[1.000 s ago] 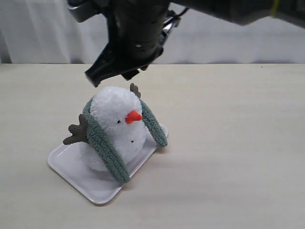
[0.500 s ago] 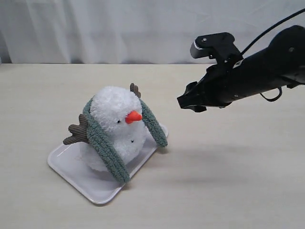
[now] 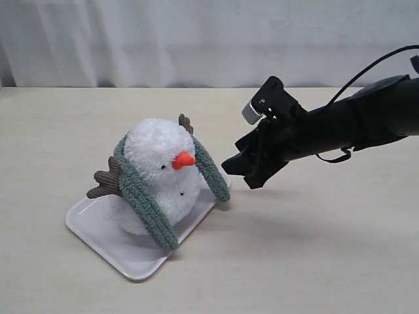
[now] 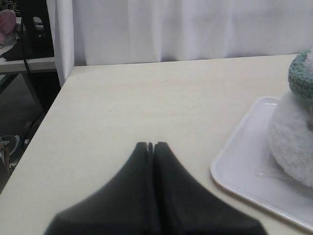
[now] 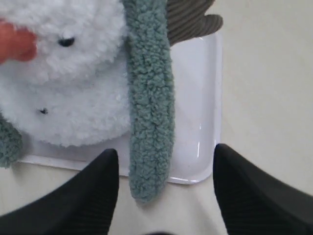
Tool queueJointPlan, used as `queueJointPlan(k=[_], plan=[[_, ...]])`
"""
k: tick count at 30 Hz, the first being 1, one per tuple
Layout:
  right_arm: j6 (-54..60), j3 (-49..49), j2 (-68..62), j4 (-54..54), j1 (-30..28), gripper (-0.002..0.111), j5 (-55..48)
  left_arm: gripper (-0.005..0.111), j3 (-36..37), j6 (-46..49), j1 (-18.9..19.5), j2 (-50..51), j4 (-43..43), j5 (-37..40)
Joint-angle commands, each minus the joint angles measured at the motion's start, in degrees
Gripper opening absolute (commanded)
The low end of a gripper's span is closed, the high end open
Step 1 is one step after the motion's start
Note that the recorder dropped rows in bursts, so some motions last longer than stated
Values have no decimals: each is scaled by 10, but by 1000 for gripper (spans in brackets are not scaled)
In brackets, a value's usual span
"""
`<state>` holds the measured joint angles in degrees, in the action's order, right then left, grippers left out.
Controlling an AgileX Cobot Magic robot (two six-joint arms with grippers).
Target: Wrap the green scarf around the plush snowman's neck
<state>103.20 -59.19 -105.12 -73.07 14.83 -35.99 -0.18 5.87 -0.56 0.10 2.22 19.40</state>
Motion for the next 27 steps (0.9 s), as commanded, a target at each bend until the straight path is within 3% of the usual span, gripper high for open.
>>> queueJointPlan(k=[1,9,12,17,24,27], plan=[[90,3,-20,-53,-4,55,-34,0,2,1,-2,-1,0,-8],[152,-4,-54,-68,-3,53,-6,0,2,1,-2,-1,0,-8],[155,-12,-63,-75,0,40,-19,0,2,1,-2,-1,0,-8],[160,-13,-64,-93,0,6,-31,0,2,1,-2,-1,0,-8],[158,-11,-64,-63,0,4,-142,0,2,1,-2,-1,0,-8],[129,-15,-63,-61,0,4,-132,0,2,1,-2,-1,0,-8]])
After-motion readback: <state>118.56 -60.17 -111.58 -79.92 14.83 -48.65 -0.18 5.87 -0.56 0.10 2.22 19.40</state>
